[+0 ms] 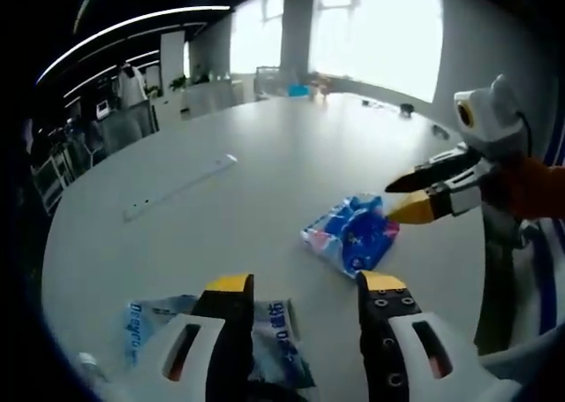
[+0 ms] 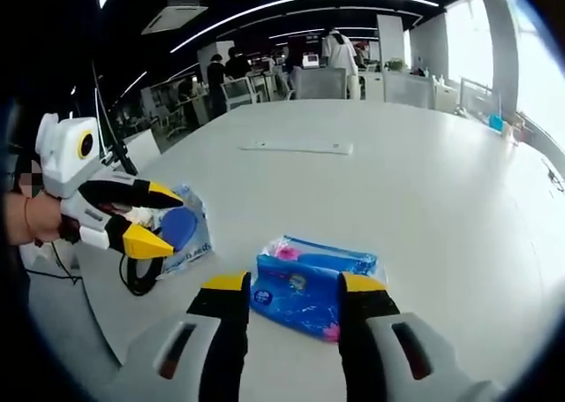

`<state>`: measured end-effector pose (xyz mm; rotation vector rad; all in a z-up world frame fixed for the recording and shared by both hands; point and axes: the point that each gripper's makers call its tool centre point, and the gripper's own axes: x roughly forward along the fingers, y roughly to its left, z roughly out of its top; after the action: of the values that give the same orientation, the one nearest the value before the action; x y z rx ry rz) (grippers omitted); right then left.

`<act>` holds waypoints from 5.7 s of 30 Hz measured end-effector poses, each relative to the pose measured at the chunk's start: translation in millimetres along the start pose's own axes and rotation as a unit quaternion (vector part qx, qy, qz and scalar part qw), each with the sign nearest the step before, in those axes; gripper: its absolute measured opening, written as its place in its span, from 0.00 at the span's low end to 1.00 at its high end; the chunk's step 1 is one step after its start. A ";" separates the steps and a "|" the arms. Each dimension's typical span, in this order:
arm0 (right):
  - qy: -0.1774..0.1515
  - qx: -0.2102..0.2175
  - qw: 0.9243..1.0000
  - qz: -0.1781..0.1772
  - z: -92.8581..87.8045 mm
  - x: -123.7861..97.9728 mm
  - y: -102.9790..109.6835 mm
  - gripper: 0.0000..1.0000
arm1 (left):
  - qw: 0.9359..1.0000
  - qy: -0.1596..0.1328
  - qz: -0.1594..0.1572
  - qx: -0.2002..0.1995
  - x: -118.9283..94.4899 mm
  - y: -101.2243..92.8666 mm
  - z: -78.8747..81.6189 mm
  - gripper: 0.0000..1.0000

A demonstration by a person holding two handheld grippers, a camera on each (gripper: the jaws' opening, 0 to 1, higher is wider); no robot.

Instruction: Arrange the tabletop items into an orderly group along one side of the table until the central work area is clear of visible clutter.

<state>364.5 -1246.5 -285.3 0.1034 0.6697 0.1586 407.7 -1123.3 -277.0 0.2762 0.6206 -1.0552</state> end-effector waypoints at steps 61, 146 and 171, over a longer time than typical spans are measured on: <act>-0.014 -0.020 0.998 0.060 15.9 23.6 98.5 0.48 | 0.999 -0.008 0.046 -0.013 -75.6 50.4 -42.2 0.47; 0.030 -0.094 0.978 0.184 3.9 72.2 205.7 0.44 | 0.986 0.024 0.122 -0.109 -133.2 56.1 -132.7 0.48; 0.068 -0.096 0.973 0.198 -23.0 92.2 215.0 0.35 | 0.975 0.040 0.134 -0.174 -114.6 59.7 -153.1 0.43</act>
<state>397.1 -1017.7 -327.9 0.0394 0.7616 0.6180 368.0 -935.8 -335.3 0.0918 0.8046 -0.6639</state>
